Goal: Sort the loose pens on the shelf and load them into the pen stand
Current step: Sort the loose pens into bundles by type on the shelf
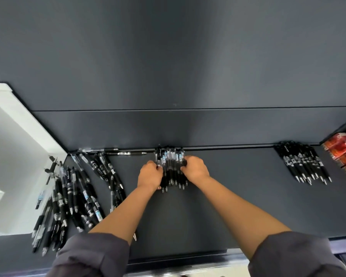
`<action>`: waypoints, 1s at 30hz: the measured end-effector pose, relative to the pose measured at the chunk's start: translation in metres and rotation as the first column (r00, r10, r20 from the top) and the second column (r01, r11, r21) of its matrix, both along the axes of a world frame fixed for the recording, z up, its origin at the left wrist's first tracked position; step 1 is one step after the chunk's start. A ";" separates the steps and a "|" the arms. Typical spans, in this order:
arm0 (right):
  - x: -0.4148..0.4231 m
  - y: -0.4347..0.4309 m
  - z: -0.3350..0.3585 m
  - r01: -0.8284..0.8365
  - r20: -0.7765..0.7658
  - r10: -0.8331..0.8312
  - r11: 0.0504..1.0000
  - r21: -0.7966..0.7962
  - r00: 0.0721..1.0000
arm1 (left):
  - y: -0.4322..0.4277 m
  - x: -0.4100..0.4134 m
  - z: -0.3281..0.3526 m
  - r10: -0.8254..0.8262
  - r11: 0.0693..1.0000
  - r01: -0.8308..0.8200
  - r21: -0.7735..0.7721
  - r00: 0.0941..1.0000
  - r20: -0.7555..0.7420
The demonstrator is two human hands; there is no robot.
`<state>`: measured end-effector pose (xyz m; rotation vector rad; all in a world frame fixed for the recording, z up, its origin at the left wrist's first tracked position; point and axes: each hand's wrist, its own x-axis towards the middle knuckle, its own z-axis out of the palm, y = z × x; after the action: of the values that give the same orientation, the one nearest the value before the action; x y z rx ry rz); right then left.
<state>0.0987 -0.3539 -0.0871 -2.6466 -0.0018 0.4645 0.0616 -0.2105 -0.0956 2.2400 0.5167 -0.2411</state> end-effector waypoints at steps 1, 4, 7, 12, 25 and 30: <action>0.002 0.001 0.001 -0.019 -0.003 0.019 1.000 -0.010 1.000 | -0.001 0.000 0.000 -0.005 1.000 0.005 -0.021 1.000 0.000; 0.008 0.002 0.004 -0.048 -0.012 0.048 0.999 -0.013 0.999 | -0.001 0.002 -0.001 -0.009 0.997 0.008 -0.080 1.000 -0.005; 0.007 0.003 0.007 -0.033 0.008 0.033 0.999 -0.032 0.999 | 0.002 0.003 0.001 -0.056 0.998 0.056 -0.021 0.998 -0.003; -0.003 0.016 0.018 -0.041 0.150 0.025 0.993 0.106 0.988 | 0.008 0.003 0.004 -0.095 0.994 0.093 0.051 0.995 0.042; -0.007 -0.033 0.044 0.255 0.070 -0.275 0.943 0.215 0.959 | -0.054 0.016 0.034 -0.422 0.905 0.392 0.162 0.872 0.248; -0.008 -0.130 0.046 0.395 0.104 -0.400 0.916 0.068 0.911 | -0.109 0.033 0.038 -0.552 0.817 0.467 0.338 0.802 0.228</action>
<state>0.0908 -0.4840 -0.0407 -2.5313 0.4772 0.1699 0.0948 -0.3191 -0.0579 2.5856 -0.2699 -0.0806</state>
